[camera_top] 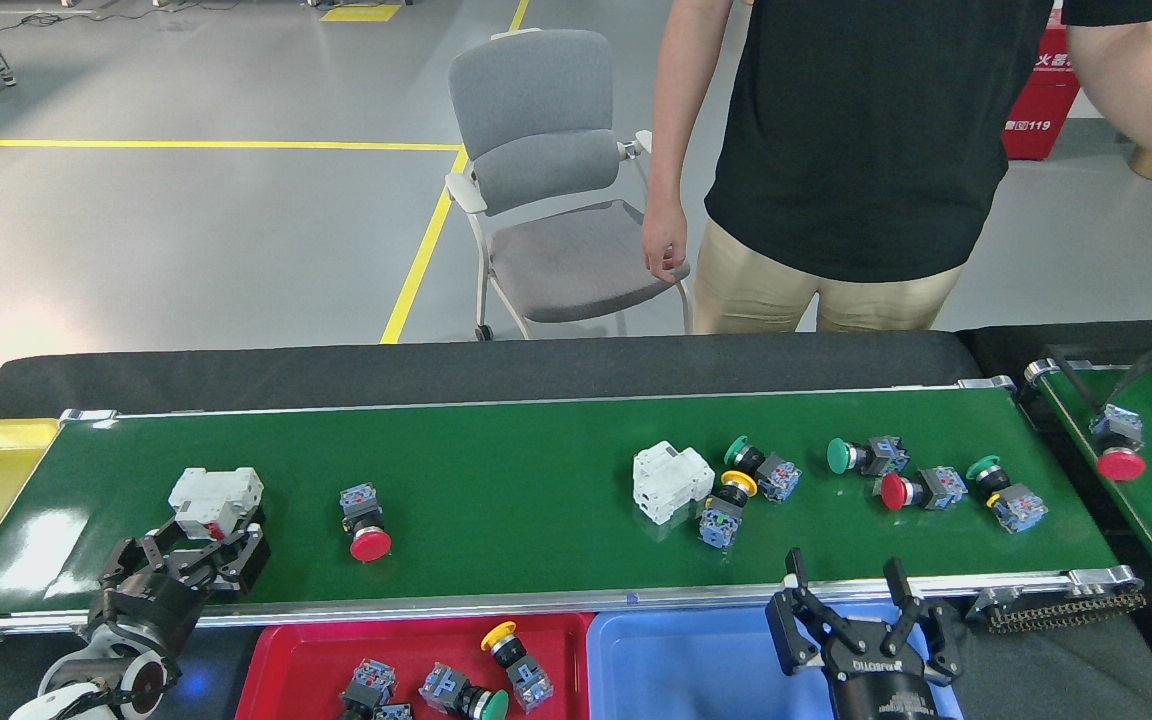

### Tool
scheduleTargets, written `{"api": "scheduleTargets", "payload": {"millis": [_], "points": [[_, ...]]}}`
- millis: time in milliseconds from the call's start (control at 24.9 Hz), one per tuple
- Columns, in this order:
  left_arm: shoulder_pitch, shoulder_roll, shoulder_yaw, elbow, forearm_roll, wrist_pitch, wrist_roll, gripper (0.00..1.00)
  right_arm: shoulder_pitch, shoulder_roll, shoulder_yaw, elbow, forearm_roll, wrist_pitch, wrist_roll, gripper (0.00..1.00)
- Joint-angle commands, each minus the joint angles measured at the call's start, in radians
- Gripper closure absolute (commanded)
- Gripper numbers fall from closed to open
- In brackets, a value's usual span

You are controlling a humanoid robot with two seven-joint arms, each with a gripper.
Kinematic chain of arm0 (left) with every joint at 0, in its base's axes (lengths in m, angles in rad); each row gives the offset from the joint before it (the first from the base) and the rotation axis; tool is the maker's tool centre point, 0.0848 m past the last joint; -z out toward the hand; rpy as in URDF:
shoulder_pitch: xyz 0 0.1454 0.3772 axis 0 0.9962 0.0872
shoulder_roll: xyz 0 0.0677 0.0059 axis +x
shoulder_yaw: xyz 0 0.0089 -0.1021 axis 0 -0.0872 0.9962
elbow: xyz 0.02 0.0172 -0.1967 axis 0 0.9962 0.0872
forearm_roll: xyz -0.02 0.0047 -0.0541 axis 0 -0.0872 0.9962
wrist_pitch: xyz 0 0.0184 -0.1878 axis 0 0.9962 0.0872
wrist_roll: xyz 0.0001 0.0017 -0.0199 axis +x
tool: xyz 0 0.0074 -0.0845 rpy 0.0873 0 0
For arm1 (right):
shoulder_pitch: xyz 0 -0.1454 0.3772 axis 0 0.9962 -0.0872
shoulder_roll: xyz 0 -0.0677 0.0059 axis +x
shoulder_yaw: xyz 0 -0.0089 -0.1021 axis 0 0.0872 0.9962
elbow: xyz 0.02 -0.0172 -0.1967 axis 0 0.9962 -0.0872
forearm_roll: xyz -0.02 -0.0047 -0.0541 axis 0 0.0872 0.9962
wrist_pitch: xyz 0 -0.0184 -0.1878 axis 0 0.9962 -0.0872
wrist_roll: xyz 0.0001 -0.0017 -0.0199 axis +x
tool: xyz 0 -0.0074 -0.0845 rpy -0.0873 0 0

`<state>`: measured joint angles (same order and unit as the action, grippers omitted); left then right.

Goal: Pick switch part from conveyor to tray

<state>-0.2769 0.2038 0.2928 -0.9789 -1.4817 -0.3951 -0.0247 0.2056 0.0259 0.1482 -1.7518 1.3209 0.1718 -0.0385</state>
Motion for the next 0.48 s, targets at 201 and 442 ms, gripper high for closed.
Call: {"api": "scheduleTargets", "payload": {"millis": [201, 442], "points": [[-0.011, -0.004, -0.006, -0.003, 0.024, -0.047, 0.031, 0.89, -0.132, 0.023, 0.152, 0.083, 0.035, 0.029, 0.062, 0.01], [-0.013, -0.004, -0.03, -0.02, 0.026, -0.048, 0.032, 0.92, -0.344, 0.109, 0.252, 0.354, 0.05, 0.101, 0.086, 0.01]]}}
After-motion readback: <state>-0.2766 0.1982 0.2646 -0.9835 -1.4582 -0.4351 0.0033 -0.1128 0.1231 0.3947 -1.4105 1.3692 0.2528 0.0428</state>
